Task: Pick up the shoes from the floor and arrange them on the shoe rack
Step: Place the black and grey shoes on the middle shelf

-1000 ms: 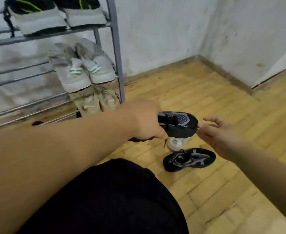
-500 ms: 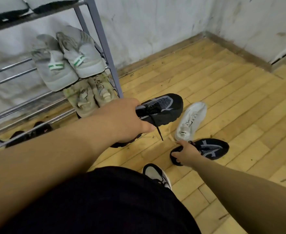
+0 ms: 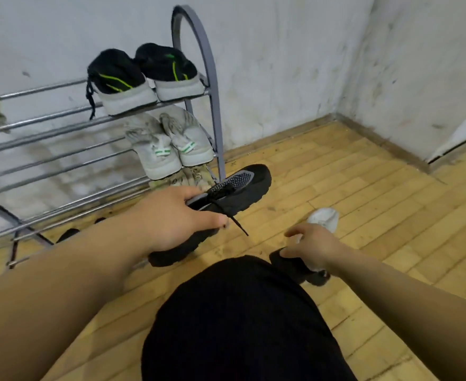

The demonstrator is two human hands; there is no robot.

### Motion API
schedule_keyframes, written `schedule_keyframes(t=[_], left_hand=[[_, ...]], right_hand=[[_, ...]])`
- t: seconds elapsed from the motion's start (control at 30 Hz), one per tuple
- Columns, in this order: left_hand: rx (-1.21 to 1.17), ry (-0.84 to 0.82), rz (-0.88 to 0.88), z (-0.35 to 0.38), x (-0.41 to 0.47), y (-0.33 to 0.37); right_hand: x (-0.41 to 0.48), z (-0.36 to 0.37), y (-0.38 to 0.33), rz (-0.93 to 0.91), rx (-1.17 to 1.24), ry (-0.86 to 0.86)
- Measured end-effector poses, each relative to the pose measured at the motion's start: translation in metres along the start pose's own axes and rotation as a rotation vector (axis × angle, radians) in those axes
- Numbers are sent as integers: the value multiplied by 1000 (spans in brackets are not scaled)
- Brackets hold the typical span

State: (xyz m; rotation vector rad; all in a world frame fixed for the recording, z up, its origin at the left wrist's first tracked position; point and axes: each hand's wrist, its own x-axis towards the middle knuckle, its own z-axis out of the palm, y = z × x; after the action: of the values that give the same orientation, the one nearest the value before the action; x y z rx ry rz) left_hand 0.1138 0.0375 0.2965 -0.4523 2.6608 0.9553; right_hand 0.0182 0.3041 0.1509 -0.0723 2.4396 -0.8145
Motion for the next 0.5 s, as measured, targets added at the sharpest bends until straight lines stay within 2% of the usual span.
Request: schedule_keyframes(t=[0.17,0.3,0.5], left_hand=[[10,119,-55,-55,-56,-39],[27,224,-128,-90,-100,-86],[-137,347,-302,-115,-152,-161]], right_hand=[[-48,-29,-101,-195,50,-190],[-75,-21,-183,-339,-1,-357],[-124,21,-280,-661,-286,-469]])
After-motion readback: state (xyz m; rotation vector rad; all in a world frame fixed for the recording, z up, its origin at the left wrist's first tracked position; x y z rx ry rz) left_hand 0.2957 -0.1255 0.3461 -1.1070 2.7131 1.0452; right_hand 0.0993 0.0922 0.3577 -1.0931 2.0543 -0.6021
